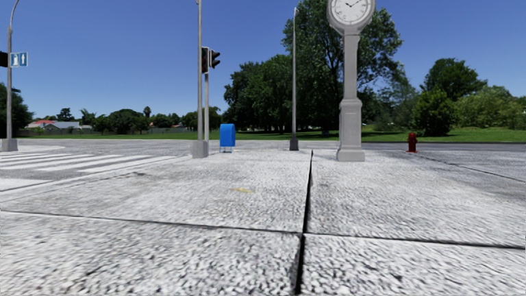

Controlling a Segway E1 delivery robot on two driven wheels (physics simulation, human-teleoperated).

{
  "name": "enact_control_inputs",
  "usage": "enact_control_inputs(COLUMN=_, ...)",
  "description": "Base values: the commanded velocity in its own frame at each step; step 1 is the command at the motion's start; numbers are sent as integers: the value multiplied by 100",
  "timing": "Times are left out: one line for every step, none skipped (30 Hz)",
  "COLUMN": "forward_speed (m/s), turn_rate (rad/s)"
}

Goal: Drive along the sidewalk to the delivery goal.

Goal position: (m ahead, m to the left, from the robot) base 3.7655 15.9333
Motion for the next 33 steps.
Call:
enact_control_inputs(forward_speed=200, turn_rate=33)
enact_control_inputs(forward_speed=200, turn_rate=36)
enact_control_inputs(forward_speed=200, turn_rate=36)
enact_control_inputs(forward_speed=200, turn_rate=38)
enact_control_inputs(forward_speed=200, turn_rate=39)
enact_control_inputs(forward_speed=200, turn_rate=40)
enact_control_inputs(forward_speed=200, turn_rate=40)
enact_control_inputs(forward_speed=200, turn_rate=40)
enact_control_inputs(forward_speed=200, turn_rate=40)
enact_control_inputs(forward_speed=200, turn_rate=40)
enact_control_inputs(forward_speed=200, turn_rate=40)
enact_control_inputs(forward_speed=200, turn_rate=40)
enact_control_inputs(forward_speed=200, turn_rate=40)
enact_control_inputs(forward_speed=200, turn_rate=40)
enact_control_inputs(forward_speed=200, turn_rate=40)
enact_control_inputs(forward_speed=200, turn_rate=40)
enact_control_inputs(forward_speed=200, turn_rate=40)
enact_control_inputs(forward_speed=200, turn_rate=40)
enact_control_inputs(forward_speed=200, turn_rate=40)
enact_control_inputs(forward_speed=200, turn_rate=40)
enact_control_inputs(forward_speed=200, turn_rate=40)
enact_control_inputs(forward_speed=200, turn_rate=40)
enact_control_inputs(forward_speed=200, turn_rate=40)
enact_control_inputs(forward_speed=200, turn_rate=40)
enact_control_inputs(forward_speed=200, turn_rate=40)
enact_control_inputs(forward_speed=200, turn_rate=40)
enact_control_inputs(forward_speed=200, turn_rate=40)
enact_control_inputs(forward_speed=200, turn_rate=40)
enact_control_inputs(forward_speed=200, turn_rate=40)
enact_control_inputs(forward_speed=200, turn_rate=40)
enact_control_inputs(forward_speed=200, turn_rate=40)
enact_control_inputs(forward_speed=200, turn_rate=40)
enact_control_inputs(forward_speed=200, turn_rate=40)
